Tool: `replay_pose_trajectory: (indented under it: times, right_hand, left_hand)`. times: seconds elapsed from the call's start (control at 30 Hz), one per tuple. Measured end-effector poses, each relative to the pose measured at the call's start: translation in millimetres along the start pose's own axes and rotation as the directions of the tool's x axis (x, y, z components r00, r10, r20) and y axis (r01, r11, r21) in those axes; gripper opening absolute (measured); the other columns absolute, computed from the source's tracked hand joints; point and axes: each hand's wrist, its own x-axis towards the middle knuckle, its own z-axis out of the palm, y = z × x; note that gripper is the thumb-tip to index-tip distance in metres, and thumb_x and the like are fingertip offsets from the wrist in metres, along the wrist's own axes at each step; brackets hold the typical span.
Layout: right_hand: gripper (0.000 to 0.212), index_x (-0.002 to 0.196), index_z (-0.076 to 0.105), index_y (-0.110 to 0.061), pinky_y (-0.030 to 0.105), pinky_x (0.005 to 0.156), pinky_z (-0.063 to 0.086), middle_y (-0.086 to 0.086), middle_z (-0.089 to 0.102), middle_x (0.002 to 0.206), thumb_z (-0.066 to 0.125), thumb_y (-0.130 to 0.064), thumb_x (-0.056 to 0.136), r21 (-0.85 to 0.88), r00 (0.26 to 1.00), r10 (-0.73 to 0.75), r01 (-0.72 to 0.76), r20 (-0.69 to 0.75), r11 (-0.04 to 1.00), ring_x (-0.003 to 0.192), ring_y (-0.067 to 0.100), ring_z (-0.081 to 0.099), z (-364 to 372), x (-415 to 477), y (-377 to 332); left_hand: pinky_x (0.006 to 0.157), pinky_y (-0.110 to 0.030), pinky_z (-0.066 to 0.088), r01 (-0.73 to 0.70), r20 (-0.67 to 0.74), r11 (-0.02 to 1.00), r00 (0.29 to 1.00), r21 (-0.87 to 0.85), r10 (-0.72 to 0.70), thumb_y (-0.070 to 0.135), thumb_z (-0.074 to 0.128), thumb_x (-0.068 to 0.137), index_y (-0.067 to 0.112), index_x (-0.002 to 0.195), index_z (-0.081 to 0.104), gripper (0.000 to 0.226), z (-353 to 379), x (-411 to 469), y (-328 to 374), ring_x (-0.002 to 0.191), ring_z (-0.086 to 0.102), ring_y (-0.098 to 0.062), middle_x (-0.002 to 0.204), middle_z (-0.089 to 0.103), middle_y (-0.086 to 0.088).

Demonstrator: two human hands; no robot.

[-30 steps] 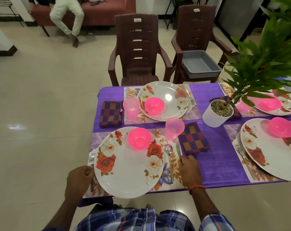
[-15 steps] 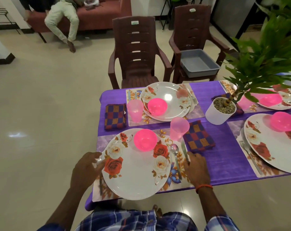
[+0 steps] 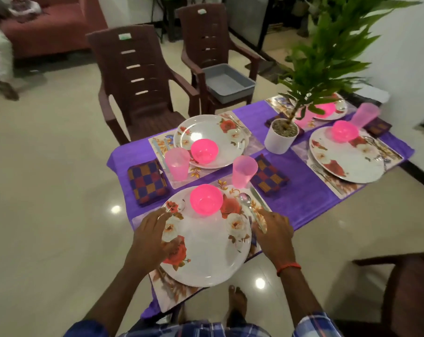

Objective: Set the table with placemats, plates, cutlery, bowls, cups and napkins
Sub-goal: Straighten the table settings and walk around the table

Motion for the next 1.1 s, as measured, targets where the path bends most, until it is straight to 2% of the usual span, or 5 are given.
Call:
replay_pose_trajectory:
  times: [0.23,0.37,0.6,0.83,1.1]
  right_hand:
    - [0.046,0.125,0.064,-0.025,0.043,0.096,0.041,0.002,0.064,0.121,0.076,-0.044,0.085,0.069,0.981,0.190,-0.186,-0.049,0.980,0.116,0.027,0.052,0,-85,-17]
    - [0.051,0.133,0.059,-0.026,0.041,0.103,0.034,0.000,0.059,0.133,0.070,-0.048,0.088,0.059,0.965,0.260,-0.257,-0.041,0.965,0.128,0.022,0.044,-8,-127,-24]
    - [0.050,0.137,0.054,-0.032,0.038,0.108,0.029,-0.004,0.055,0.138,0.064,-0.049,0.092,0.067,0.949,0.297,-0.291,-0.111,0.954,0.132,0.018,0.038,-21,-185,-25]
    - [0.052,0.140,0.051,-0.034,0.037,0.108,0.029,-0.007,0.053,0.141,0.063,-0.052,0.092,0.125,0.933,0.344,-0.331,-0.103,0.935,0.135,0.016,0.035,-22,-274,-26]
    - [0.059,0.142,0.047,-0.034,0.037,0.109,0.025,-0.010,0.051,0.142,0.064,-0.055,0.090,0.294,0.907,0.410,-0.368,-0.093,0.882,0.138,0.014,0.030,-4,-392,-50]
  left_hand:
    - [0.110,-0.040,0.037,-0.202,0.030,0.976,0.978,-0.077,0.205,0.069,0.056,0.086,0.021,0.140,0.054,0.072,-3,0,7,0.137,0.047,-0.022,0.147,0.054,-0.001]
    - [0.111,-0.060,0.039,-0.263,0.074,0.958,0.959,-0.115,0.273,0.082,0.043,0.085,0.027,0.143,0.049,0.079,-9,-7,24,0.143,0.042,-0.024,0.155,0.047,0.000]
    - [0.113,-0.064,0.034,-0.388,0.108,0.917,0.912,-0.089,0.396,0.083,0.039,0.088,0.031,0.145,0.043,0.077,-7,-28,45,0.147,0.035,-0.027,0.159,0.040,0.001]
    - [0.113,-0.060,0.036,-0.465,0.103,0.885,0.879,-0.028,0.465,0.076,0.047,0.089,0.028,0.146,0.045,0.074,-4,-102,53,0.143,0.041,-0.029,0.156,0.044,-0.001]
    - [0.111,-0.055,0.043,-0.575,0.234,0.818,0.792,-0.026,0.564,0.080,0.042,0.090,0.032,0.151,0.035,0.078,-10,-201,34,0.144,0.039,-0.021,0.157,0.039,0.006]
